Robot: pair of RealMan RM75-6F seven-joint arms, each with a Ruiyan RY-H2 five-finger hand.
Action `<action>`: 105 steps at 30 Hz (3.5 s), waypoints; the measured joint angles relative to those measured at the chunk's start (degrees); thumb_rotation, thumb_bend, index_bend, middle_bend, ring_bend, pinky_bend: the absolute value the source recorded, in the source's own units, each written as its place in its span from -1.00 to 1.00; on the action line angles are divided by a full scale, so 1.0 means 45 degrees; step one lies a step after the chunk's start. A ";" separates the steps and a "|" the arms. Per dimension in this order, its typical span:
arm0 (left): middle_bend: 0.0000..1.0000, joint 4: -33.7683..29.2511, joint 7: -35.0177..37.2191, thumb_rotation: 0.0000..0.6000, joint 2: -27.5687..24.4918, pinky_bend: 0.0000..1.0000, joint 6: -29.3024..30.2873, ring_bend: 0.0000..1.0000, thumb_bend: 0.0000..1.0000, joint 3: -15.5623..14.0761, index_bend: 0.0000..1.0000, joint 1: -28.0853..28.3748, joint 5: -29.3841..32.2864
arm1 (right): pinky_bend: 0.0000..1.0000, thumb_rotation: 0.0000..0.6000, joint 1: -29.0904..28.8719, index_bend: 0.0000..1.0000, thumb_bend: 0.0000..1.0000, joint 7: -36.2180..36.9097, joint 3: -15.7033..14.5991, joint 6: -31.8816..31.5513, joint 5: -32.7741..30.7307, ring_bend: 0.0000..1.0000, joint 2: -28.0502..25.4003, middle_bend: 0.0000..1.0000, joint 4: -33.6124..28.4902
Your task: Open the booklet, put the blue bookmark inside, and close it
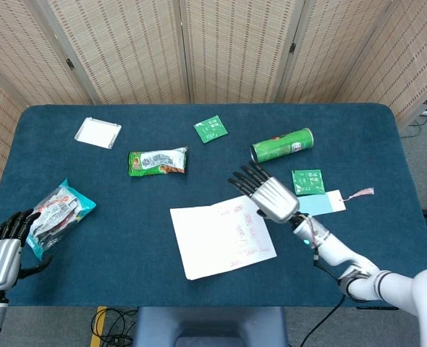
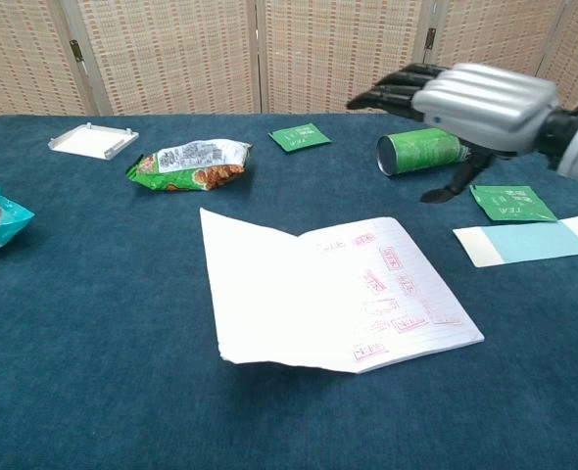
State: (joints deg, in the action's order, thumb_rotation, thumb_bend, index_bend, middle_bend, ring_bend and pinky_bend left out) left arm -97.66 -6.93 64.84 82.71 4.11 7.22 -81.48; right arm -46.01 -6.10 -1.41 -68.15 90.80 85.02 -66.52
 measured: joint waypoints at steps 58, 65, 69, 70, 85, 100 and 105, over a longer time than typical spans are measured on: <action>-0.78 0.0326 0.0146 1.00 0.0243 -0.67 -0.0295 -0.82 -0.52 -0.0177 -0.70 0.0018 0.0273 | -0.88 1.00 0.1431 -0.48 -0.68 -0.0613 0.0079 0.5277 -0.2210 -0.98 0.0225 -0.78 0.2355; -0.78 0.0365 0.0178 1.00 0.0234 -0.67 -0.0276 -0.82 -0.52 -0.0179 -0.70 -0.0011 0.0285 | -0.88 1.00 0.1415 -0.48 -0.69 -0.0544 0.0140 0.5412 -0.2209 -0.98 0.0403 -0.78 0.2664; -0.78 0.0387 0.0191 1.00 0.0222 -0.67 -0.0268 -0.82 -0.52 -0.0179 -0.70 -0.0030 0.0302 | -0.88 1.00 0.1385 -0.45 -0.68 -0.0496 0.0186 0.5486 -0.2198 -0.98 0.0489 -0.78 0.2806; -0.78 0.0392 0.0195 1.00 0.0225 -0.67 -0.0268 -0.82 -0.52 -0.0182 -0.70 -0.0035 0.0305 | -0.88 1.00 0.1383 -0.43 -0.67 -0.0478 0.0197 0.5497 -0.2191 -0.98 0.0500 -0.78 0.2834; -0.78 0.0410 0.0225 1.00 0.0221 -0.67 -0.0256 -0.82 -0.52 -0.0165 -0.70 -0.0037 0.0273 | -0.88 1.00 0.1508 -0.24 -0.46 -0.0142 0.0068 0.4754 -0.1501 -0.98 0.0252 -0.73 0.2484; -0.78 0.0315 0.0268 1.00 0.0143 -0.67 -0.0148 -0.82 -0.52 -0.0146 -0.70 -0.0090 0.0230 | -0.88 1.00 0.0692 -0.24 -0.48 -0.0732 -0.0397 0.2625 0.1894 -0.98 -0.2193 -0.73 -0.1586; -0.78 0.0273 0.0295 1.00 0.0086 -0.67 -0.0062 -0.82 -0.52 -0.0173 -0.70 -0.0172 0.0229 | -0.88 1.00 0.0045 -0.24 -0.51 -0.0851 -0.0576 0.2473 0.3093 -0.98 -0.2379 -0.73 -0.1739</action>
State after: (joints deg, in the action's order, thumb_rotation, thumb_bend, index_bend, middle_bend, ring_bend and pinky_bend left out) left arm -96.43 -5.61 65.23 82.43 3.33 6.45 -80.45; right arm -45.81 -9.93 -4.00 -57.03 104.72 74.32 -74.35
